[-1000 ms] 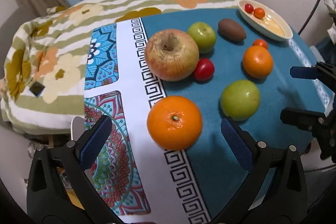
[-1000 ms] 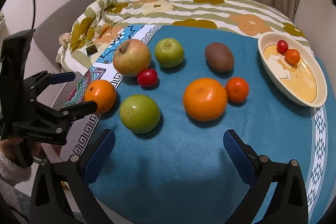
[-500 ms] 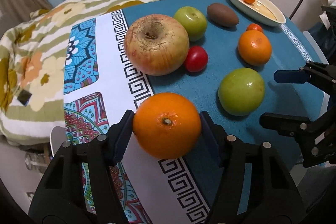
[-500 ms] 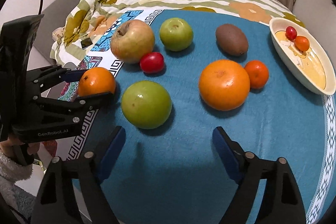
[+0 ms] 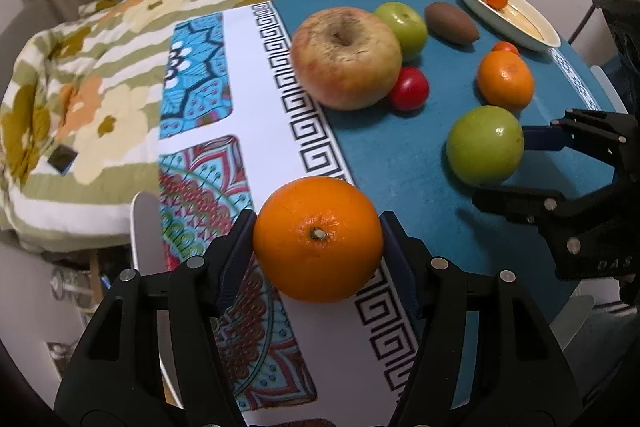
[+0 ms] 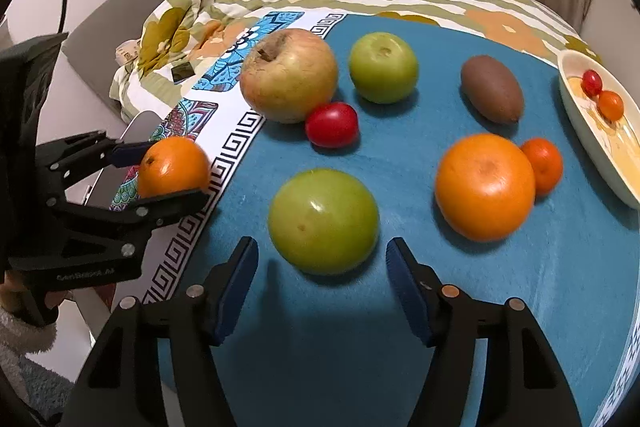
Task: Organize fruits
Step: 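Grasp the large orange with left tool while right tool grasps a green apple, then carry the orange and green apple into the duck bowl and release them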
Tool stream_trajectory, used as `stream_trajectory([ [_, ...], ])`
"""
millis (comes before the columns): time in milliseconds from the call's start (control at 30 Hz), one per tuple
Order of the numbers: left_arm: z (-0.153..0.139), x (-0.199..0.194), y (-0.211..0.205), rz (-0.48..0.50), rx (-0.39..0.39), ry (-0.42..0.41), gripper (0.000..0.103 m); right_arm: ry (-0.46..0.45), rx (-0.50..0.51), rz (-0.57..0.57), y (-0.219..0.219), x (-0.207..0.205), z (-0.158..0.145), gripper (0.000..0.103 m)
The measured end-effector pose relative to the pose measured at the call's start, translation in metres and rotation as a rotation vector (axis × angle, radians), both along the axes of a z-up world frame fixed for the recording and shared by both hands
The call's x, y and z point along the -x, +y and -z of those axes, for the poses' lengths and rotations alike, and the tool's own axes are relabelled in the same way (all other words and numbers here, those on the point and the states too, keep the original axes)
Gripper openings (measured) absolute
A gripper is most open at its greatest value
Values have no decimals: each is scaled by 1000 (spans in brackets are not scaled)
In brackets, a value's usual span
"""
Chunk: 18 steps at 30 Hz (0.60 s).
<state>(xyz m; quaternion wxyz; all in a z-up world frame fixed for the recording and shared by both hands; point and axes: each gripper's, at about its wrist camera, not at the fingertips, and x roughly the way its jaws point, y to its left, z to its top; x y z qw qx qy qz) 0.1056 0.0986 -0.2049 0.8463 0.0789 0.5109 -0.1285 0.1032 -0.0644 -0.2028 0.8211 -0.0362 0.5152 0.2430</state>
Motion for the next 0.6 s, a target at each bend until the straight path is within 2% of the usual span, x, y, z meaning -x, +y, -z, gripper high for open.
stream_trajectory([
  [133,0,4,5,-24,7,-1,66,-14,4,0,4,-5,0,62],
  [200,-1,6,6,-34,12,-1,66,-24,1,3,4,-6,-1,52],
  [400,-14,11,9,-72,33,-26,66,-46,3,-12,7,-6,-9,52],
  [600,-39,13,12,-110,57,-61,66,-89,-41,-20,5,-6,-37,52],
])
